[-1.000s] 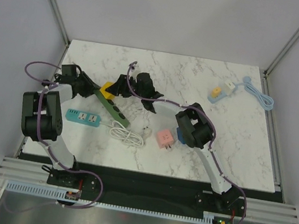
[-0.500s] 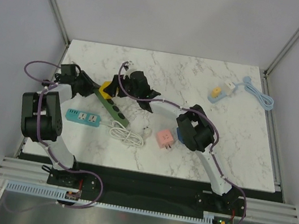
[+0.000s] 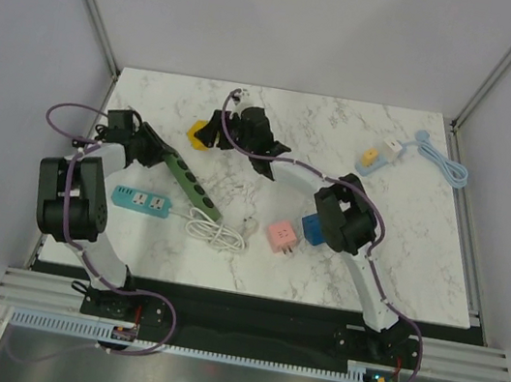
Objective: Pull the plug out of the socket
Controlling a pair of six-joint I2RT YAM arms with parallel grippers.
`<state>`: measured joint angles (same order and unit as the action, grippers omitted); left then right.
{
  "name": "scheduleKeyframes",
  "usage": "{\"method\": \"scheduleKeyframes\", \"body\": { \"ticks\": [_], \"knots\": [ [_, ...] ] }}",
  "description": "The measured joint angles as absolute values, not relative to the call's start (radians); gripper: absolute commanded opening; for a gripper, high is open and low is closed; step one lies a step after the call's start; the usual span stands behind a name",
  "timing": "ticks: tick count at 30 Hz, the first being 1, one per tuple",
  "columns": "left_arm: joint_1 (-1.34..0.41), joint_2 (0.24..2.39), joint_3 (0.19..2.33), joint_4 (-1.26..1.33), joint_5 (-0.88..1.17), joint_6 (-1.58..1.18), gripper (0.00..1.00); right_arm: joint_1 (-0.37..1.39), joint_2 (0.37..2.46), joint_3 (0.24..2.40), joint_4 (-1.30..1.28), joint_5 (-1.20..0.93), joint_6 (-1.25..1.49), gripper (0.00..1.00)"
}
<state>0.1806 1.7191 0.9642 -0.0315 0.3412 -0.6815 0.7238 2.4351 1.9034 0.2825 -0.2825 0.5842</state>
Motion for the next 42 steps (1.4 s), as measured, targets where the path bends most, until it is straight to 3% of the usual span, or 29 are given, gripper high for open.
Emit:
{"method": "scheduleKeyframes", "body": {
  "ticks": [4,10,17,28,33,42],
  "knots": [
    [0.184,1.72,0.963,-0.059,0.342,-0.664,0.02,0.717,2.403,1.951,0.22,-0.095,0.44,0.0],
    [0.184,1.72,0.963,-0.074,0.342,-0.66,0.02,0.695,2.342,1.92,0.17,0.007,0.357,0.0],
    [0.187,1.72,0.963,-0.074,0.349,-0.66,0.02,0.676,2.244,1.957,-0.23,0.104,0.282,0.0],
    [0.197,1.719,0.963,-0.073,0.373,-0.66,0.02,0.442,1.789,1.522,-0.651,0.292,0.194,0.0],
    [0.197,1.719,0.963,-0.073,0.373,-0.659,0.02,0.353,1.761,1.43,-0.757,0.341,0.173,0.0],
    [0.206,1.719,0.953,-0.016,0.405,-0.652,0.02,0.347,1.784,1.369,-0.839,0.253,0.129,0.14]
  ]
}}
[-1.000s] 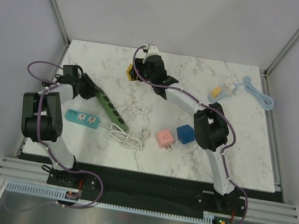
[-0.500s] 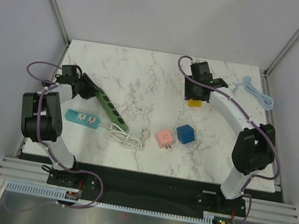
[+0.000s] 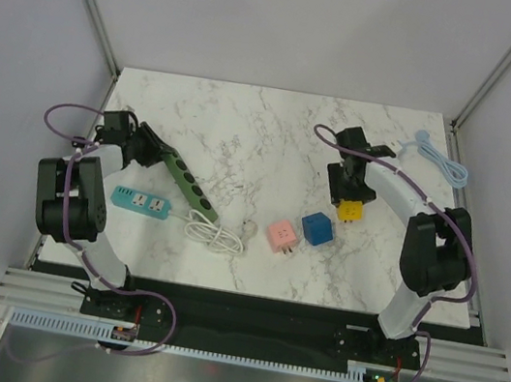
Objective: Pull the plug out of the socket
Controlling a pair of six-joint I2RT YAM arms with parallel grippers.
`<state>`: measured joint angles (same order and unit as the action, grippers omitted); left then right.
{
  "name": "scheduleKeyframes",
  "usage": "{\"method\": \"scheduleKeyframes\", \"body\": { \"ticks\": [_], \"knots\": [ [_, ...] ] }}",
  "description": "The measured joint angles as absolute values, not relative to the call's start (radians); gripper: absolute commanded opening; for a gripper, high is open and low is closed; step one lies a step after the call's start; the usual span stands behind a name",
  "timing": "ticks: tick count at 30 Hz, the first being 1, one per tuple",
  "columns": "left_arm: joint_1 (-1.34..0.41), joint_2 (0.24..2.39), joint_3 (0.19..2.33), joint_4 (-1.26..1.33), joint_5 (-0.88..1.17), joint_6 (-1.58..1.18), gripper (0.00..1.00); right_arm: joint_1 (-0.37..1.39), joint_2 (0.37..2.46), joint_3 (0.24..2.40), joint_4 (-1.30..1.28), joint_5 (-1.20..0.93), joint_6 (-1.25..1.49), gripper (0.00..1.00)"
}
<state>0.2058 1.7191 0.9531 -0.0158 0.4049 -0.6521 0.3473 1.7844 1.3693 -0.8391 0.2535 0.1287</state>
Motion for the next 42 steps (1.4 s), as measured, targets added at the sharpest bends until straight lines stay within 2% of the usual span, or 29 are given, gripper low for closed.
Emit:
{"method": "scheduleKeyframes", "body": {
  "ticks": [1,6,8,12,13,18,21,23,24,25,28,31,37,42],
  "knots": [
    [0.207,1.719,0.947,0.004,0.41,-0.652,0.02,0.347,1.789,1.367,-0.842,0.239,0.124,0.2],
    [0.216,1.719,0.905,0.093,0.44,-0.654,0.02,0.347,1.815,1.364,-0.851,0.173,0.102,0.24],
    [0.224,1.719,0.894,0.119,0.456,-0.656,0.02,0.347,1.827,1.36,-0.851,0.137,0.096,0.29],
    [0.241,1.719,0.877,0.167,0.491,-0.663,0.02,0.348,1.838,1.354,-0.85,0.099,0.084,0.48],
    [0.247,1.719,0.874,0.176,0.503,-0.665,0.02,0.348,1.838,1.354,-0.85,0.094,0.081,0.56],
    [0.264,1.72,0.87,0.188,0.533,-0.665,0.03,0.347,1.838,1.354,-0.846,0.077,0.079,0.77],
    [0.268,1.72,0.875,0.167,0.53,-0.662,0.1,0.348,1.838,1.354,-0.84,0.056,0.078,0.85],
    [0.268,1.72,0.889,0.128,0.523,-0.651,0.21,0.348,1.839,1.354,-0.835,0.041,0.08,0.89],
    [0.268,1.719,0.895,0.115,0.519,-0.646,0.27,0.348,1.839,1.356,-0.834,0.036,0.08,0.94],
    [0.268,1.717,0.902,0.093,0.509,-0.642,0.39,0.348,1.839,1.359,-0.834,0.031,0.083,0.95],
    [0.267,1.705,0.919,0.036,0.475,-0.622,0.52,0.348,1.84,1.38,-0.833,0.023,0.083,0.98],
    [0.269,1.675,0.921,-0.007,0.451,-0.607,0.59,0.348,1.84,1.402,-0.829,0.022,0.084,0.98],
    [0.274,1.558,0.921,-0.053,0.408,-0.596,0.65,0.349,1.84,1.46,-0.825,0.059,0.105,0.98],
    [0.279,1.457,0.921,-0.067,0.397,-0.592,0.66,0.35,1.839,1.48,-0.801,0.217,0.184,0.98]
  ]
}}
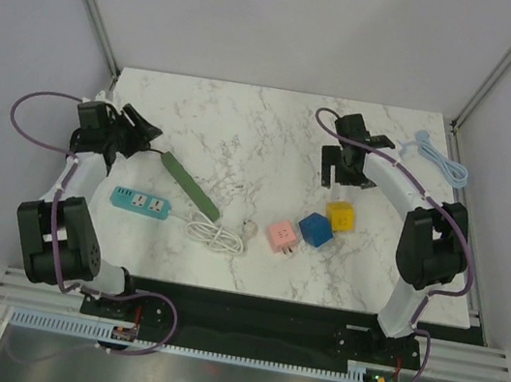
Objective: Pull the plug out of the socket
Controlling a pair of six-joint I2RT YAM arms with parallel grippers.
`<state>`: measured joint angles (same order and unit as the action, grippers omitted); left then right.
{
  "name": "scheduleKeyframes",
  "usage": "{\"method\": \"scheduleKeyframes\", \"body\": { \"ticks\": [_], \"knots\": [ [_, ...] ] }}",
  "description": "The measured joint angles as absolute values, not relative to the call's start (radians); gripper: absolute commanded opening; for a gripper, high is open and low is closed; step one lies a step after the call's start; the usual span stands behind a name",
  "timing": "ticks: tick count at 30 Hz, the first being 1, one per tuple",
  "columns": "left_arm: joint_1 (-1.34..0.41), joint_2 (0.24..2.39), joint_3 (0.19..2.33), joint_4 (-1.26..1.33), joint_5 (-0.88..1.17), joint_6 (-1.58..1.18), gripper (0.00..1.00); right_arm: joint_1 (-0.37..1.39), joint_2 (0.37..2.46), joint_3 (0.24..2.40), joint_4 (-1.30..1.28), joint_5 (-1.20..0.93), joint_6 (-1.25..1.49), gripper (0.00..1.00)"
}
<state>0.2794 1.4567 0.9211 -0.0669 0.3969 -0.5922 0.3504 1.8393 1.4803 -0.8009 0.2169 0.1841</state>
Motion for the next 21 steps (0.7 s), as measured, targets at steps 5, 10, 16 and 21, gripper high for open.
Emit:
{"method": "scheduleKeyframes", "body": {
  "ticks": [5,10,16,21],
  "knots": [
    [0.279,1.36,0.921,-0.071,0.408,-0.593,0.66,0.338,1.839,1.509,-0.765,0.366,0.318,0.98],
    [0.276,1.315,0.907,-0.034,0.465,-0.594,0.64,0.3,1.835,1.497,-0.661,0.418,0.461,0.98],
    [0.242,1.33,0.902,0.001,0.556,-0.595,0.61,0.26,1.816,1.44,-0.524,0.441,0.589,0.98],
    [0.238,1.361,0.902,0.01,0.583,-0.595,0.6,0.278,1.826,1.462,-0.391,0.224,0.516,0.98]
  ]
}}
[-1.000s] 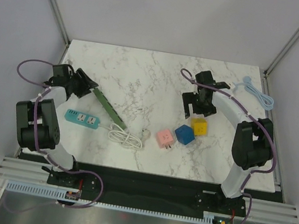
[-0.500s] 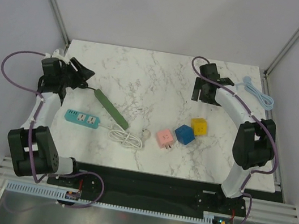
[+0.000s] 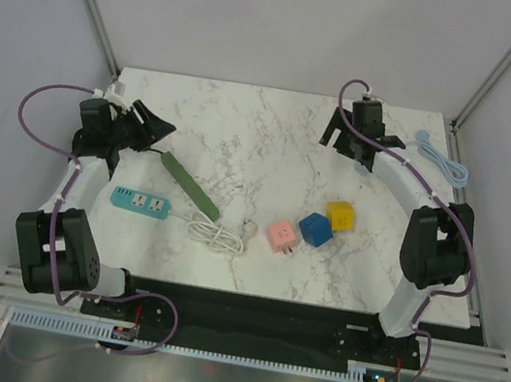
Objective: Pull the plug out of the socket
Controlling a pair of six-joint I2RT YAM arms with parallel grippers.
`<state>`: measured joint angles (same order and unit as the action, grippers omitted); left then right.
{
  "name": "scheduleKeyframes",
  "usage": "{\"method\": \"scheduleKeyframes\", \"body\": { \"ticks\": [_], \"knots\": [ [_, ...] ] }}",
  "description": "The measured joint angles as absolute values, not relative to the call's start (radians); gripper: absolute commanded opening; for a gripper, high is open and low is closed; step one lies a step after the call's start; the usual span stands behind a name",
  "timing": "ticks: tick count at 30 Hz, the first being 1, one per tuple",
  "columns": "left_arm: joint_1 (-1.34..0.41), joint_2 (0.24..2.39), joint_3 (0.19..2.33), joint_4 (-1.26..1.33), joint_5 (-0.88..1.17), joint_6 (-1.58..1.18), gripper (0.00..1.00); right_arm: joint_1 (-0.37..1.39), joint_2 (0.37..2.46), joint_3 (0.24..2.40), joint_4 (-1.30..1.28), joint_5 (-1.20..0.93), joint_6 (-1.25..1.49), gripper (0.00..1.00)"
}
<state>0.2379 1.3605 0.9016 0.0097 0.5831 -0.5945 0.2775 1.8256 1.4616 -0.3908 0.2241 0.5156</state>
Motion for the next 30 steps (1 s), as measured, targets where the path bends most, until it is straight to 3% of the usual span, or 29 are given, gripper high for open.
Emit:
{"method": "scheduleKeyframes", "body": {
  "ticks": [6,10,16,22,28,29,30],
  "knots": [
    [0.24,1.368,0.901,0.003,0.569,-0.603,0.57,0.406,1.95,1.57,-0.22,-0.186,0.387,0.98],
    [0.25,1.368,0.902,-0.02,0.537,-0.609,0.56,0.59,2.08,1.649,-0.176,-0.332,0.31,0.85],
    [0.276,1.368,0.902,-0.039,0.501,-0.617,0.55,0.827,2.256,1.764,-0.18,-0.345,0.25,0.73],
    [0.28,1.368,0.901,-0.052,0.496,-0.622,0.55,0.893,2.356,1.858,-0.197,-0.269,0.175,0.65],
    [0.281,1.368,0.901,-0.052,0.495,-0.625,0.55,0.917,2.411,1.927,-0.204,-0.138,0.119,0.39],
    [0.281,1.368,0.901,-0.052,0.495,-0.625,0.55,0.923,2.42,1.946,-0.205,-0.102,0.112,0.31],
    [0.281,1.368,0.901,-0.052,0.495,-0.625,0.55,0.928,2.426,1.956,-0.203,-0.082,0.103,0.1]
  ]
}}
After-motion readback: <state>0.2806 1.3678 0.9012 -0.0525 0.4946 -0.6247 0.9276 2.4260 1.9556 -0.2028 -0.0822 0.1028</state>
